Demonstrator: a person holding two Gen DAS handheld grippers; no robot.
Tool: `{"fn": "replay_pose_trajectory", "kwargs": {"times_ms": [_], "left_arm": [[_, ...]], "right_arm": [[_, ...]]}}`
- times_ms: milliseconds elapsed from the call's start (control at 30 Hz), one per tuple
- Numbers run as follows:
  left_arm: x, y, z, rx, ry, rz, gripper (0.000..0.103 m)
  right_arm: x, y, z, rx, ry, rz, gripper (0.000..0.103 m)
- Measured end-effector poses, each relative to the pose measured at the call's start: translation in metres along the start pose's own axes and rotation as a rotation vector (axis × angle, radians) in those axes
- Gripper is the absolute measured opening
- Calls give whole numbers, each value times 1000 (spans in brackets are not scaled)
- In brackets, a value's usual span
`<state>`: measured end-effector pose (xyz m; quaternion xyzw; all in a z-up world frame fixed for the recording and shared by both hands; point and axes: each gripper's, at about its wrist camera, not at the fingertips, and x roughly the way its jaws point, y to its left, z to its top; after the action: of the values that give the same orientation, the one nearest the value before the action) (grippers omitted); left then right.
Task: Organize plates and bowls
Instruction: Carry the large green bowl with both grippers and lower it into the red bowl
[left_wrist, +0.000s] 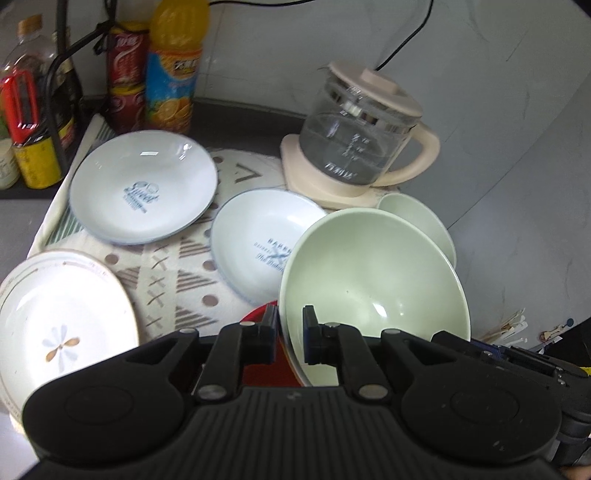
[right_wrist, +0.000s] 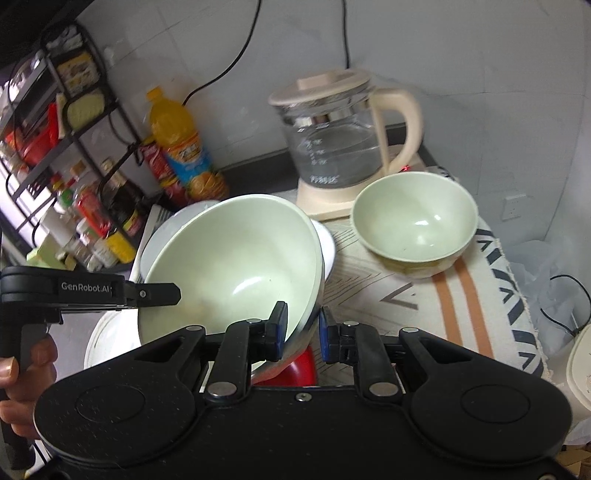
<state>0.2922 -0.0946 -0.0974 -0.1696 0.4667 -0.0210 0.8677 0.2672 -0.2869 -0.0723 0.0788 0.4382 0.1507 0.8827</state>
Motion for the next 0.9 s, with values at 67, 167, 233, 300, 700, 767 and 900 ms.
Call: {"fn": "replay_pose_trajectory", "kwargs": {"times_ms": [67,167,233,300,700,767,900], "left_arm": [[1,5,-5,-8,13,9,9],[3,11,-12,-15,26,24,10],[6,15,-15,-24,39,34,10],[6,18,-17,-28,43,36,10],[20,27,-30,-31,129,44,10],[24,28,-31,-27,150,43,10],[30,30,-33,-18,177,50,10]], "right_arm": [[2,4,-2,-8,17,7,18],[6,8,-5,-20,39,18,18],[9,11,-7,-26,53,20,18],[12,14,-9,-43,64,23,18],[21,21,-22,-49,129,23,18],[23,21,-24,-47,136,14,18],[29,19,-25,-23,162,0,18]]}}
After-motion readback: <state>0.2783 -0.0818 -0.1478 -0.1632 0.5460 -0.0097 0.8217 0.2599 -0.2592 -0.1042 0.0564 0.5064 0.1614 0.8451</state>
